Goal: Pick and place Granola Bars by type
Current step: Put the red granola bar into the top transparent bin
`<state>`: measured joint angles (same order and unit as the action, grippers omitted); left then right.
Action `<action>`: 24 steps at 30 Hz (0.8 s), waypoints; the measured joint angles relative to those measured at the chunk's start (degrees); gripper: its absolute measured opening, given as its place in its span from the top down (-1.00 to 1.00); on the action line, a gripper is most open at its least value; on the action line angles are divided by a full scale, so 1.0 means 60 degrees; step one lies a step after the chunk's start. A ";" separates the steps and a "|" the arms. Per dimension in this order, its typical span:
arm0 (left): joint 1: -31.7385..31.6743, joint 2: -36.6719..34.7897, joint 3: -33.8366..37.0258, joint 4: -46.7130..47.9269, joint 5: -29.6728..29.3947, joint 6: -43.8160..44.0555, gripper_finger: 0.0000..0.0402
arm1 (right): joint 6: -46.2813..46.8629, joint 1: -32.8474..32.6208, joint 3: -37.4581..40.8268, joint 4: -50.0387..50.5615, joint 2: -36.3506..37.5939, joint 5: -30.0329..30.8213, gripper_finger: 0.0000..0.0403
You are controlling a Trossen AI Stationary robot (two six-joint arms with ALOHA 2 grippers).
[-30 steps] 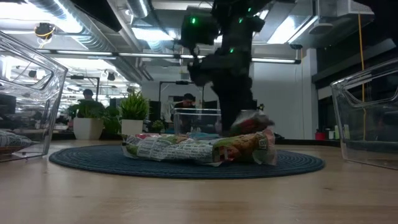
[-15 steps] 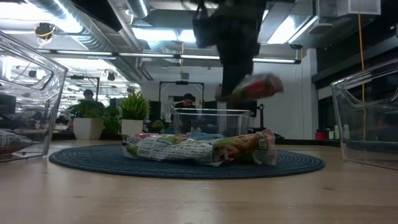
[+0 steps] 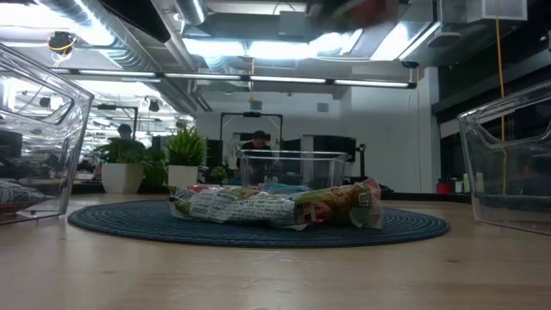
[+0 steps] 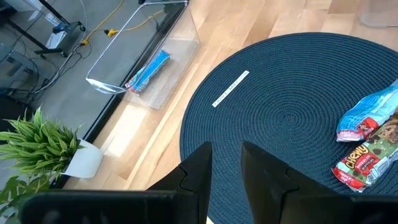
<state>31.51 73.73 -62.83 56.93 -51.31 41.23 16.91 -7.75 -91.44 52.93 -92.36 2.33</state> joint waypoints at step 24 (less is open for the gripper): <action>-0.0003 -0.0003 0.0000 -0.0100 -0.0004 0.0013 0.62 | -0.1665 0.0883 -0.0071 -0.0665 0.1590 -0.0104 0.94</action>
<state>31.48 73.72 -62.83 56.33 -51.33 41.31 6.92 -2.45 -91.86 48.93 -82.82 1.70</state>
